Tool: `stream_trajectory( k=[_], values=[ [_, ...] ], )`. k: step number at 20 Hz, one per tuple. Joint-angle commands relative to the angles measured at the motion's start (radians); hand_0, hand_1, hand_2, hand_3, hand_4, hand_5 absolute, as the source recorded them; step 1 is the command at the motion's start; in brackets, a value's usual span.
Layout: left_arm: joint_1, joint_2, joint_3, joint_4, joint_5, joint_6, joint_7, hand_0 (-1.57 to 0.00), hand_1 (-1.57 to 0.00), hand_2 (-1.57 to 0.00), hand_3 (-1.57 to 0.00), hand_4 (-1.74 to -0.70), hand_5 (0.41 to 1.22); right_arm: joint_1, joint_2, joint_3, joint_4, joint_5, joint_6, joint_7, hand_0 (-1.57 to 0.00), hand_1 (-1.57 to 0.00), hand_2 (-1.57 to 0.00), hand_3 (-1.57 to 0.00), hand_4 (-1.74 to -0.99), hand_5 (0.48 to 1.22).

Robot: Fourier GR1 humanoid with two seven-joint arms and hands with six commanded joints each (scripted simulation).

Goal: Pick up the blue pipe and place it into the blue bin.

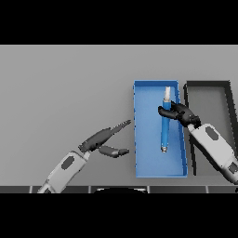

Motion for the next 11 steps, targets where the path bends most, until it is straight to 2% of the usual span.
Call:
stream_trajectory(
  k=[1,4,6,11],
  values=[
    [-0.001,0.003,0.003,-0.006,0.004,-0.002,0.001,0.00,0.00,0.00,0.00,-0.83,0.471,0.003,0.003,0.002,0.001,0.002,-0.009,0.002,-0.08,-0.06,-0.06,-0.03,-1.196,0.838],
    [-0.003,-0.004,0.001,-0.007,0.005,0.001,0.003,0.00,0.00,0.00,0.00,-0.83,0.472,0.000,0.000,0.004,0.003,0.012,-0.020,0.010,-0.04,-0.03,-0.03,-0.02,-1.182,0.795],
    [-0.002,-0.002,-0.004,-0.016,-0.006,0.007,-0.001,0.00,0.00,0.00,0.00,-0.83,0.470,0.003,-0.001,-0.010,0.010,0.000,-0.007,-0.018,-0.03,-0.02,-0.02,-0.01,-1.176,0.783],
    [-0.016,0.009,0.012,-0.002,0.007,-0.003,0.004,0.00,0.00,0.00,0.00,-0.83,0.474,-0.003,-0.002,0.009,-0.008,0.018,-0.007,-0.001,-0.02,-0.01,-0.01,-0.01,-1.186,0.769]
  ],
)
